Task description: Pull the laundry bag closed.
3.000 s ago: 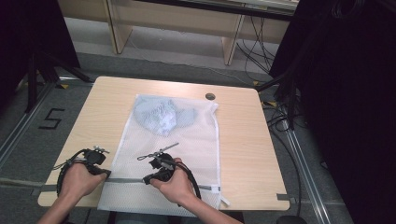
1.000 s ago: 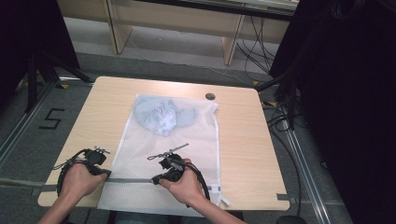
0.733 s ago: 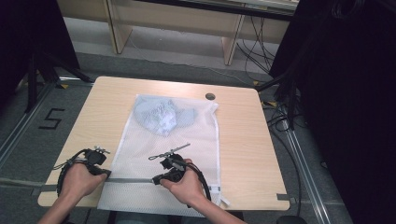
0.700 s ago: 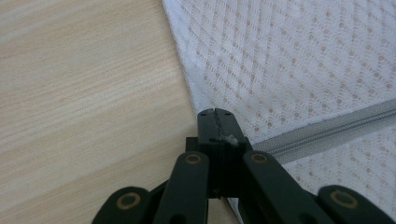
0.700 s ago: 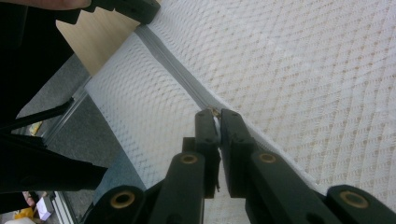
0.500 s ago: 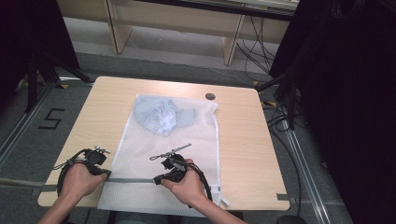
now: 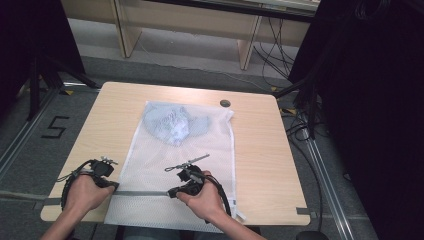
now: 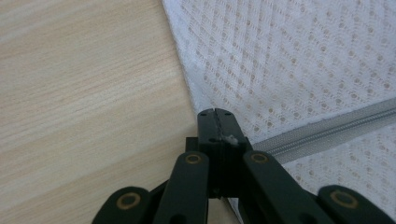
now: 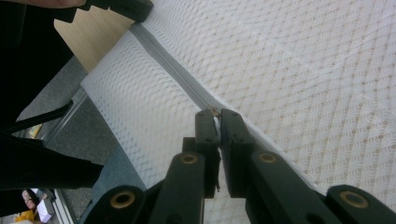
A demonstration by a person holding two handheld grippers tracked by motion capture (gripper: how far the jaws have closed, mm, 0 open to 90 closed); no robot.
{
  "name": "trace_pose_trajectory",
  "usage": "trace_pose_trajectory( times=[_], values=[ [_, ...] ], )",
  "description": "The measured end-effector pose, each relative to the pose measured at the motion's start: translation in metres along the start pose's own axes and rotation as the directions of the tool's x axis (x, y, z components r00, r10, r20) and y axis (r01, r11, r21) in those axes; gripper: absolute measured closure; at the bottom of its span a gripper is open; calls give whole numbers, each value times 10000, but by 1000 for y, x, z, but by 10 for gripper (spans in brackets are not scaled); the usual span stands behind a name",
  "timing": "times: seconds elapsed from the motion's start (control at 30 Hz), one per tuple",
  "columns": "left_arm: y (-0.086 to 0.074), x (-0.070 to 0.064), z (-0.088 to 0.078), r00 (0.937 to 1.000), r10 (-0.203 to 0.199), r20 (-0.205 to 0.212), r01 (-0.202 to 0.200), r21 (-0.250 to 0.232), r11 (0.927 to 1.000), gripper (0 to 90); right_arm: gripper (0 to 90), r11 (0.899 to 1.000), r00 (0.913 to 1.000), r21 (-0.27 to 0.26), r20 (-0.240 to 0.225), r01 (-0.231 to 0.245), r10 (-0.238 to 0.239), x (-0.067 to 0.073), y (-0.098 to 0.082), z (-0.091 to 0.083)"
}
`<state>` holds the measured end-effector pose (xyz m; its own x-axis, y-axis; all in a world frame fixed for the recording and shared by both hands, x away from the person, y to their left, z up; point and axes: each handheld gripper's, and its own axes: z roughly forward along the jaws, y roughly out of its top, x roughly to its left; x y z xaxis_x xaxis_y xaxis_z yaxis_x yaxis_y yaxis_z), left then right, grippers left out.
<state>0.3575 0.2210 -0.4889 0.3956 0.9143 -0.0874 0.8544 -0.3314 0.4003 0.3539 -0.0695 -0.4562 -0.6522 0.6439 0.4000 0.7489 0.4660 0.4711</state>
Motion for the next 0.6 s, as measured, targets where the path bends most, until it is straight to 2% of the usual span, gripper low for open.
trace_pose_trajectory(
  times=[0.07, 0.13, 0.33, 0.4, 0.47, 0.53, 0.57, 0.6],
  values=[
    [0, -1, 0, 10000, -68, -32, 68, 69, 10000, 900, 871, 10000, 9999, 50, -105, -63, 64, 0, -1, -1],
    [0, 0, -1, 9999, 131, -85, -130, 135, 9998, 900, 871, 10000, 9999, -15, 63, -84, 84, -1, -1, -1],
    [0, 0, -1, 9999, 94, -82, -93, 134, 9999, 900, 871, 9999, 9999, 19, 8, -121, 121, -3, -3, -3],
    [0, 0, -1, 9999, 97, -75, -96, 137, 9999, 900, 871, 9995, 9995, 105, 61, -305, 305, -3, -3, -4],
    [0, -1, 0, 10000, -2, -53, 2, 72, 10000, 900, 871, 9999, 9999, 14, 30, -154, 154, -4, -4, -5],
    [0, -1, 0, 10000, -93, -32, 93, 58, 9999, 900, 871, 9998, 9998, 14, 21, -216, 216, -5, -4, -5],
    [0, -1, 0, 10000, -54, -40, 54, 71, 10000, 900, 871, 9997, 9996, 127, 232, -184, 181, -6, -5, -6],
    [0, -1, 0, 10000, -16, -46, 16, 67, 10000, 900, 871, 9997, 9997, 18, -6, -228, 228, -6, -5, -6]
  ],
)
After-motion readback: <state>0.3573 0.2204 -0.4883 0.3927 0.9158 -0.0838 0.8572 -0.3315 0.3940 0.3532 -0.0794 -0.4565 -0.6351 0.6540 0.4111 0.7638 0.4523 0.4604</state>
